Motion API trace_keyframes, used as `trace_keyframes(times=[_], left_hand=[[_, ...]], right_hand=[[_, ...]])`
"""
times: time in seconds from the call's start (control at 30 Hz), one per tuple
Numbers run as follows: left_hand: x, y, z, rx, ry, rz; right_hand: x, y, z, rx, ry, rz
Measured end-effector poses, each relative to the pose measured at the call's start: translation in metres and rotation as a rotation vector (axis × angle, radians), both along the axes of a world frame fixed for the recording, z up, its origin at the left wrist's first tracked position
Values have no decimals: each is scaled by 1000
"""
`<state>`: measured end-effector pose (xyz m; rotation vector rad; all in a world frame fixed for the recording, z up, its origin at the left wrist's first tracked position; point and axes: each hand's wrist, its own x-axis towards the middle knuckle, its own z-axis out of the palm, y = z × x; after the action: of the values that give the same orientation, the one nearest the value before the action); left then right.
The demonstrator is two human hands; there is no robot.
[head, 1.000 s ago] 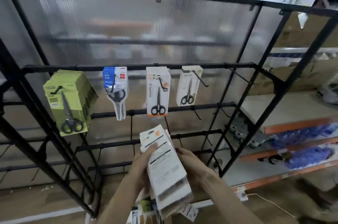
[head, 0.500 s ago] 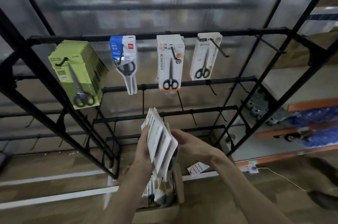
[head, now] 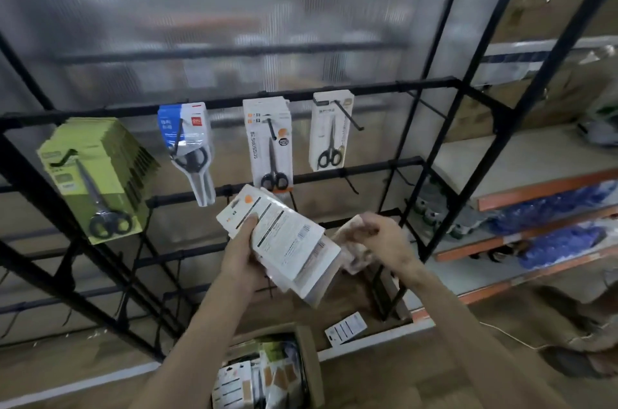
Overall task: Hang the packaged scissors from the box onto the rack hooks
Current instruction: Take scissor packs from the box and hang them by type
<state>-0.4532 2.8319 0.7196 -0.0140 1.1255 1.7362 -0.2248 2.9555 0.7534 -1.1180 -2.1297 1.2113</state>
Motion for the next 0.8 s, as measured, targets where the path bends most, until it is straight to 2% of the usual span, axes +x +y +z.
trace_keyframes(times=[0.1, 0.2, 0.53, 0.8], left_hand=[[8, 27, 18, -57, 147, 69], [21, 52, 28, -158, 292, 58], [67, 98, 55, -213, 514, 199], [88, 98, 56, -199, 551, 270]], right_hand=[[5, 36, 27, 42, 150, -149], [4, 66, 51, -37, 282, -222], [-4, 117, 62, -161, 377, -73], [-1, 129, 67, -191, 385, 34]])
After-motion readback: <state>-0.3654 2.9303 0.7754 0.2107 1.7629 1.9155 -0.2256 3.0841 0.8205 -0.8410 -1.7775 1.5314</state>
